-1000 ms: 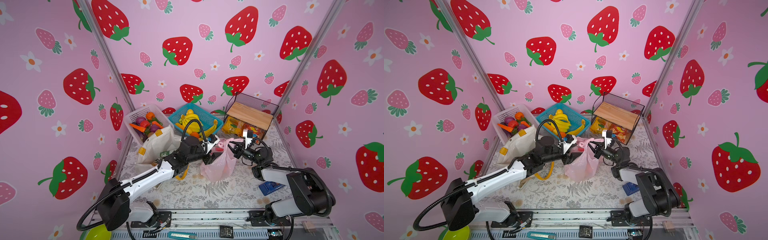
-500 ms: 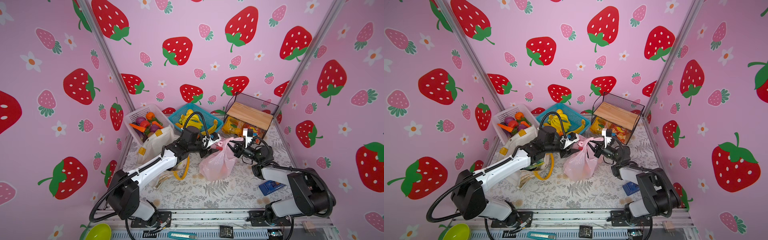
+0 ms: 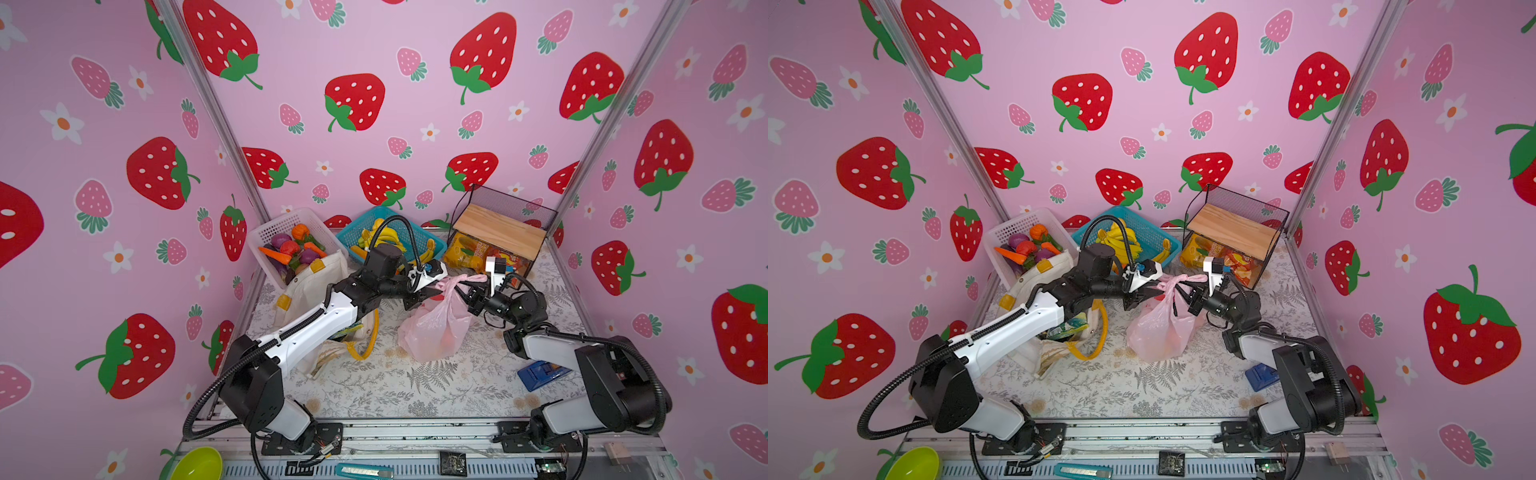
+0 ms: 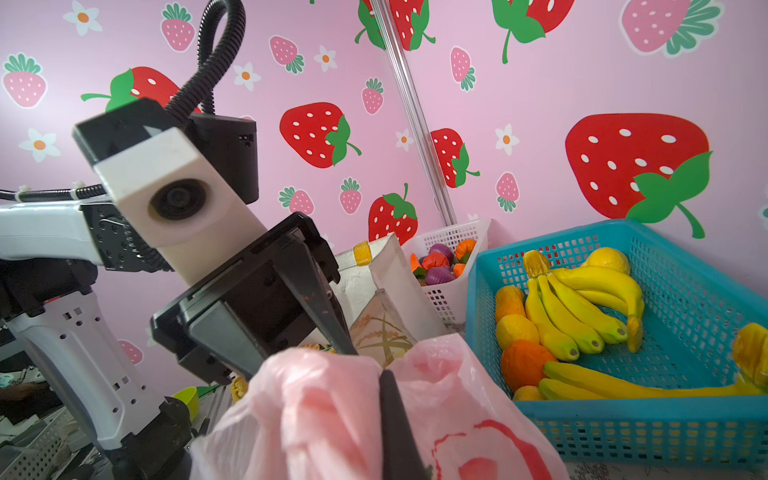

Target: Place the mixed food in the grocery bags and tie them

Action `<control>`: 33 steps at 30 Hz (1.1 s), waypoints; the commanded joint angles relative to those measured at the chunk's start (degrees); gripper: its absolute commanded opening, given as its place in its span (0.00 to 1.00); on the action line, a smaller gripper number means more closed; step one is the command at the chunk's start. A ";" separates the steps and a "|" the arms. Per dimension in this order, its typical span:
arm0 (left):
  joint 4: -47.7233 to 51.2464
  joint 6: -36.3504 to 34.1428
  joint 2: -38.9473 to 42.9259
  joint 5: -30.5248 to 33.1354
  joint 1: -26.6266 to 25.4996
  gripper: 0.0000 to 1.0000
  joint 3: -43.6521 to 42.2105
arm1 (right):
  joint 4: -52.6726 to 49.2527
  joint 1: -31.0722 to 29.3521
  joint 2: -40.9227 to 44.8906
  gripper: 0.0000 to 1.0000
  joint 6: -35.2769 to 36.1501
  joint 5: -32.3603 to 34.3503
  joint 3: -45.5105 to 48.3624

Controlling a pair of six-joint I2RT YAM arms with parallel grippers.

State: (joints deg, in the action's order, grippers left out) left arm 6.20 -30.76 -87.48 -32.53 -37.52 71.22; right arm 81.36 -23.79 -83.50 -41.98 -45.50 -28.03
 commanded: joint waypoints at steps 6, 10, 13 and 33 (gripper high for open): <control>2.01 -1.67 -1.45 -3.44 -0.02 0.10 3.67 | 3.34 -0.38 1.50 0.00 0.93 -0.51 -1.78; 1.03 2.46 -1.12 -1.87 0.70 0.00 2.99 | -2.08 0.02 3.42 0.05 3.85 1.36 -1.51; -1.37 5.87 -0.69 -1.87 1.31 0.00 1.24 | -11.46 1.46 8.14 0.40 9.54 4.39 0.95; -0.49 6.05 -1.15 -3.06 0.78 0.00 1.03 | -28.72 7.89 22.11 0.68 10.19 3.23 1.00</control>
State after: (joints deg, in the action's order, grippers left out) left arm 5.85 -23.77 -88.47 -34.54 -36.45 71.66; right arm 51.11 -16.40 -60.64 -30.20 -39.97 -24.77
